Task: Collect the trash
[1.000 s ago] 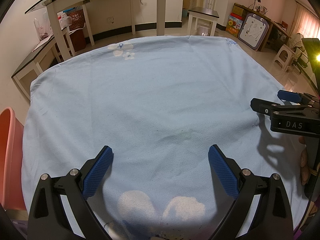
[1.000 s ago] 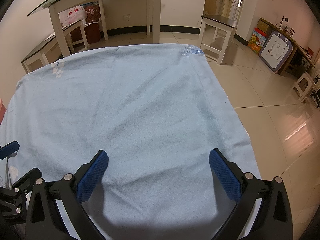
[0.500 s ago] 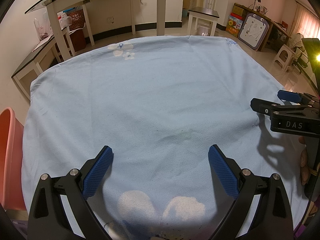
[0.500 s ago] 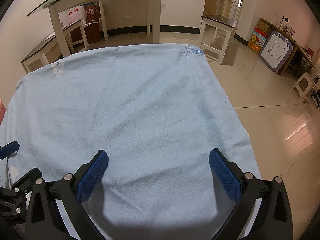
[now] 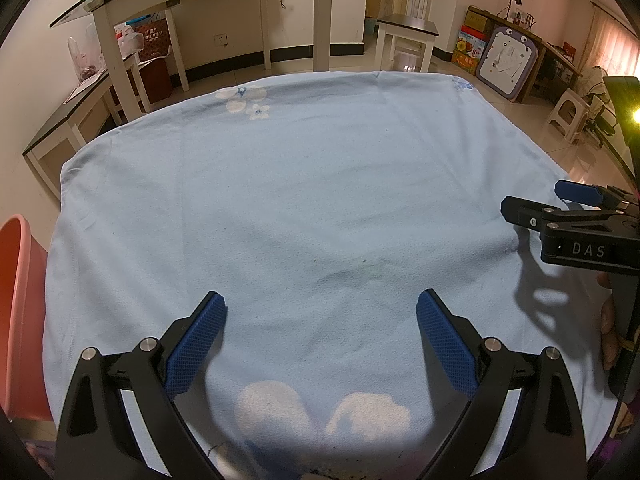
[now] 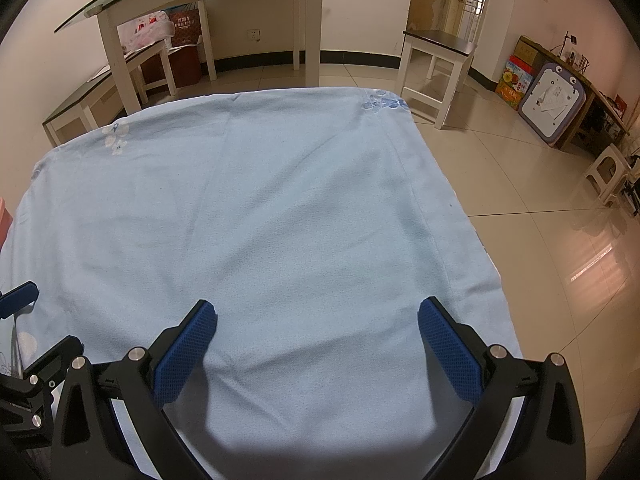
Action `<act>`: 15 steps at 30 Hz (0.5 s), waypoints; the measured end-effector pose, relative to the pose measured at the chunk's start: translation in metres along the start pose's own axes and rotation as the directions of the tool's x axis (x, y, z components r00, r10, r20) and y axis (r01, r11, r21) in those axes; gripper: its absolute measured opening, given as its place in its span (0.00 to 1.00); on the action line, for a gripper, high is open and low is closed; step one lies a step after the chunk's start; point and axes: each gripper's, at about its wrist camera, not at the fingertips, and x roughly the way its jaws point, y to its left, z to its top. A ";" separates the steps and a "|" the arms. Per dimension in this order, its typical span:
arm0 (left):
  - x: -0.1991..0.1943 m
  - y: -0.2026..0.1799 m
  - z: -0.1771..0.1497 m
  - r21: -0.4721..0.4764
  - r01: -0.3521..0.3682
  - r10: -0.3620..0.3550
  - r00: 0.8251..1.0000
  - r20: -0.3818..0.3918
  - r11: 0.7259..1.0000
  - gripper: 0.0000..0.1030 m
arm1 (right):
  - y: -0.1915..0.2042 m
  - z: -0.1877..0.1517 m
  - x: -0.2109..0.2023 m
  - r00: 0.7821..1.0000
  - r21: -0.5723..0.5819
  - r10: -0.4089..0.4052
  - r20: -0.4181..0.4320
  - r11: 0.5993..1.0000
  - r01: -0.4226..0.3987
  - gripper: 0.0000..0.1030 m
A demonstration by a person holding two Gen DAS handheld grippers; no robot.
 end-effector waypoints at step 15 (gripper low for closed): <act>0.001 -0.002 0.001 0.000 0.000 0.000 1.000 0.000 1.000 0.94 | 0.000 0.000 0.000 1.000 0.000 0.000 0.000 1.000 0.000 0.97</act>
